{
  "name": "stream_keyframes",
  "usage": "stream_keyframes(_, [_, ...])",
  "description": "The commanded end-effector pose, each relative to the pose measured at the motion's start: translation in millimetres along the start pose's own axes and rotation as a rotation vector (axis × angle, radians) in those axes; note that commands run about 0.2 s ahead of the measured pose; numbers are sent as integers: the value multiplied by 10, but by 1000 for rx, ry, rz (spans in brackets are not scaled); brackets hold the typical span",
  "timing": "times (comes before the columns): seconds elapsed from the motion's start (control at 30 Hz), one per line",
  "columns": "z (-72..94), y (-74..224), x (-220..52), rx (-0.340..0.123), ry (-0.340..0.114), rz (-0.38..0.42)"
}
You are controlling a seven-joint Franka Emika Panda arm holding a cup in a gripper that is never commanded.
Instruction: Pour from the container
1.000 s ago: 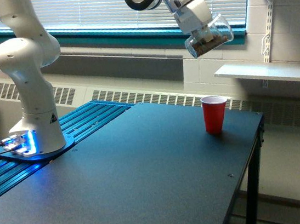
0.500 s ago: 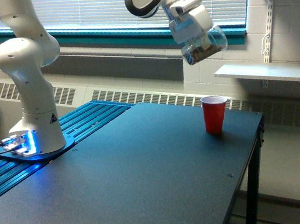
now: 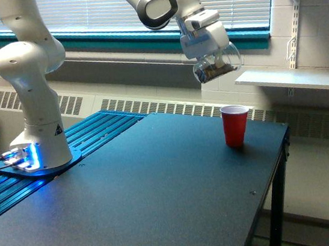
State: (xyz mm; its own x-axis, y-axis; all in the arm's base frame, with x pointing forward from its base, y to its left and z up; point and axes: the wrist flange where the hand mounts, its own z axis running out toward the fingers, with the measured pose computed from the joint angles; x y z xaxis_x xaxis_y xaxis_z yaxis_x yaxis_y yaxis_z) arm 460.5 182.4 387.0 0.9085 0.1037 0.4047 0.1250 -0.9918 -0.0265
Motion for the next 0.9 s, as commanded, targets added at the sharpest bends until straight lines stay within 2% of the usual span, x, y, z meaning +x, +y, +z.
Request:
stream_keyframes(0.03, [86, -60, -87, -17, -30, -14])
stream_keyframes(0.53, [256, -229, -183, -47, -81, -62])
stream_keyframes(0.9, [334, -362, -166, -68, -94, -95])
